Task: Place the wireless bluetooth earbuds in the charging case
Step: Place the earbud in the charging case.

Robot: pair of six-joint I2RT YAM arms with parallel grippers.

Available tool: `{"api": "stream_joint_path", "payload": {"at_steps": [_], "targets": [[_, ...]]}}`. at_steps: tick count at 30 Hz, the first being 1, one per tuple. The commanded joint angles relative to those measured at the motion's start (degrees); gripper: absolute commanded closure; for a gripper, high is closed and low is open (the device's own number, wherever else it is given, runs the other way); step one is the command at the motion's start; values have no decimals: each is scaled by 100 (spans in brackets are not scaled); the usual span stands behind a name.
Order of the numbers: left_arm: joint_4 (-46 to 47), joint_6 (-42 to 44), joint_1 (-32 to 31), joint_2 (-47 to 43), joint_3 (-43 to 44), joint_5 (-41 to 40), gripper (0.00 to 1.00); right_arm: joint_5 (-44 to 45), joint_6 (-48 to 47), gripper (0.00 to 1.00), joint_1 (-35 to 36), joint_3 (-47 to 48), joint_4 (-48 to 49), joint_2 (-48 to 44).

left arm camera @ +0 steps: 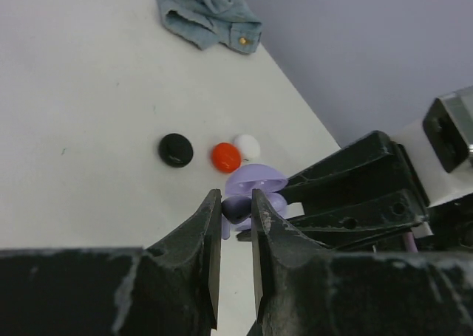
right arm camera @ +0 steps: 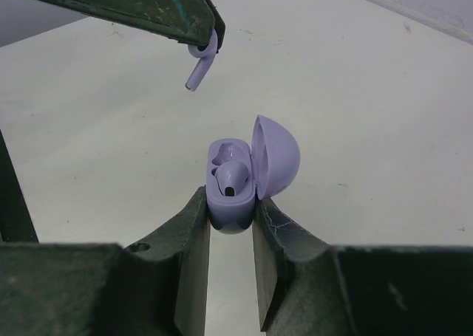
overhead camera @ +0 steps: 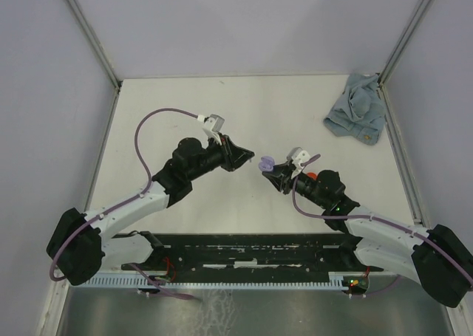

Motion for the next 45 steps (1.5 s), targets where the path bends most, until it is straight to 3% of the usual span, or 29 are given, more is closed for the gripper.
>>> {"api": "stream_joint_path", "payload": {"at_steps": [1, 17, 45], "targets": [[1076, -239, -403, -106, -12, -260, 84, -25, 110, 96, -8, -32, 428, -128], [1508, -39, -939, 385, -57, -545, 84, 102, 190, 96, -12, -146, 525, -405], [1748, 272, -1229, 584, -160, -1050, 85, 192, 199, 96, -10, -203, 598, -477]]}}
